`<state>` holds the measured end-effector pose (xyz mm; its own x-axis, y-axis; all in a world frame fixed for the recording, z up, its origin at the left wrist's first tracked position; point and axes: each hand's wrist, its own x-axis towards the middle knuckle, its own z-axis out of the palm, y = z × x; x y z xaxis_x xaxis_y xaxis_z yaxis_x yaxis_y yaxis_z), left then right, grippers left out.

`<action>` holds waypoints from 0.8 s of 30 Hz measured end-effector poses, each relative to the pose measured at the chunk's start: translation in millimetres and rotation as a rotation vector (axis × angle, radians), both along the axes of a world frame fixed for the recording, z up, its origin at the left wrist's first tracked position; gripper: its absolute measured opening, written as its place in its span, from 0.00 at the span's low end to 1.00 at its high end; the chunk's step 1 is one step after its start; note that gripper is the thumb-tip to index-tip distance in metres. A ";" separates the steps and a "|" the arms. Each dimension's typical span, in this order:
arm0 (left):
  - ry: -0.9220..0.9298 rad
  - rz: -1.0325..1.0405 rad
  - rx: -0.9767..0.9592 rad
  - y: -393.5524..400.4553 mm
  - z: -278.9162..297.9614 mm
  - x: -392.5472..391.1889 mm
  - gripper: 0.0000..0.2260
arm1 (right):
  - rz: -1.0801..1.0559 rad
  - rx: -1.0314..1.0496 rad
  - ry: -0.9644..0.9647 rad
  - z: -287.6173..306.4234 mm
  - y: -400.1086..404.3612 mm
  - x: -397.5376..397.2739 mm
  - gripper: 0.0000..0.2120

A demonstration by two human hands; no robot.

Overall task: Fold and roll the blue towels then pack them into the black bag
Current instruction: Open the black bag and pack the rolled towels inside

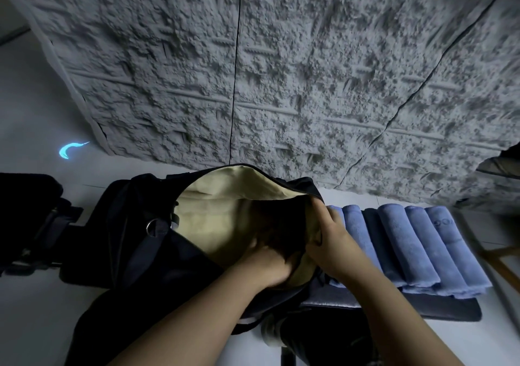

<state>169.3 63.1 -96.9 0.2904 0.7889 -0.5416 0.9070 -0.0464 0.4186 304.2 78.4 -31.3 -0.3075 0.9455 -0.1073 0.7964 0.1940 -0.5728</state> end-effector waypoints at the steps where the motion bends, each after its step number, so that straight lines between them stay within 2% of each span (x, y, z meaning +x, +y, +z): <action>1: -0.005 -0.022 0.011 0.3 -3.6 0.1 0.23 | 0.006 0.002 0.004 0.5 -1.8 -0.1 0.36; 5: 0.019 -0.017 -0.050 5.2 -10.8 -0.3 0.25 | -0.006 0.025 0.051 -2.9 -5.4 4.5 0.31; 9: 0.077 -0.049 -0.081 6.5 -3.0 -0.6 0.25 | -0.001 0.050 0.103 -10.1 -8.6 14.2 0.31; 12: 0.089 -0.024 0.055 3.5 11.9 0.8 0.22 | 0.008 0.081 0.116 -14.0 -11.9 21.3 0.29; 16: -0.034 0.063 0.300 -10.9 42.7 4.8 0.08 | -0.045 0.078 0.171 -17.7 -19.2 24.6 0.23; 19: -0.115 0.052 0.491 -19.3 57.8 6.5 0.08 | -0.119 0.085 0.276 -19.5 -24.3 28.3 0.17; 21: -0.169 0.057 0.589 -20.3 61.2 8.5 0.10 | -0.180 0.165 0.347 -24.4 -27.1 34.1 0.14; 24: -0.240 0.051 0.592 -20.8 67.0 14.1 0.15 | -0.366 0.204 0.357 -32.6 -25.5 52.2 0.11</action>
